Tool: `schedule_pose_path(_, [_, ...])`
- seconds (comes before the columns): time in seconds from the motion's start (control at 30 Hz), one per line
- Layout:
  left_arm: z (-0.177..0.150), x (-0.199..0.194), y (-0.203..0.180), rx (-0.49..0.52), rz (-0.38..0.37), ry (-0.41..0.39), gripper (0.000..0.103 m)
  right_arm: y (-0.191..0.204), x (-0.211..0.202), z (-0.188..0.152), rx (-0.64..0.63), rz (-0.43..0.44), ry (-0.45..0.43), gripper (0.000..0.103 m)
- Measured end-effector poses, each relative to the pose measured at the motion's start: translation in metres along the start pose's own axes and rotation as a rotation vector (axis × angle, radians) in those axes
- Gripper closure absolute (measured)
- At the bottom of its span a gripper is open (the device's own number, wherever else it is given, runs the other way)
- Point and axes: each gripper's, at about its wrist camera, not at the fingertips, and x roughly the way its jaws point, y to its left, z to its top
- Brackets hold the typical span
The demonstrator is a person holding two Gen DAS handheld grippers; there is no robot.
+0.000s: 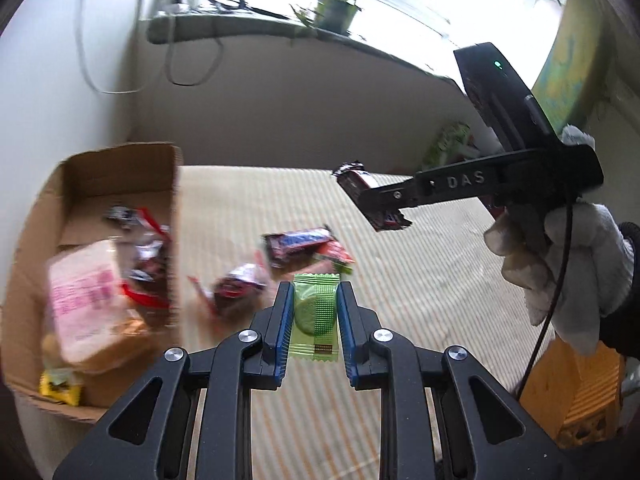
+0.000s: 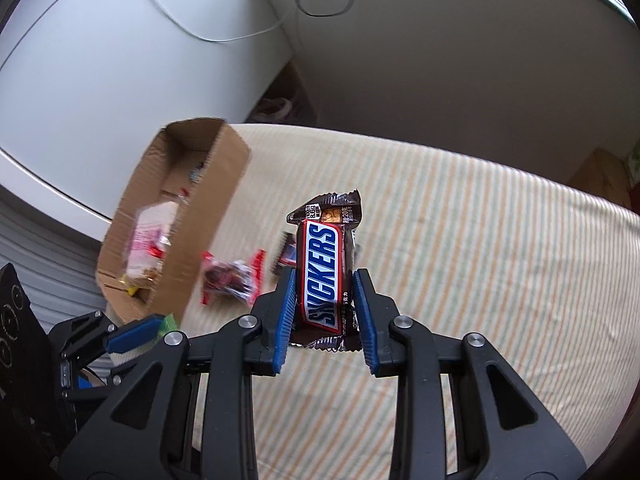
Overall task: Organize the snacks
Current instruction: 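Carry the green candy and Snickers bar into the box and open both tools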
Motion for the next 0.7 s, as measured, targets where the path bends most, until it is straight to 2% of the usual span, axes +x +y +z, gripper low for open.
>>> schedule_pose_path(0.53, [-0.010, -0.055, 0.067, -0.111, 0.153, -0.091, 0.083, 0.092, 0.025, 0.043, -0.159, 0.064, 0.007, 0.073])
schedule_pose_path(0.7, [-0.012, -0.060, 0.093, -0.152, 0.211, -0.103, 0.083, 0.115, 0.036, 0.057, -0.200, 0.077, 0.016, 0.073])
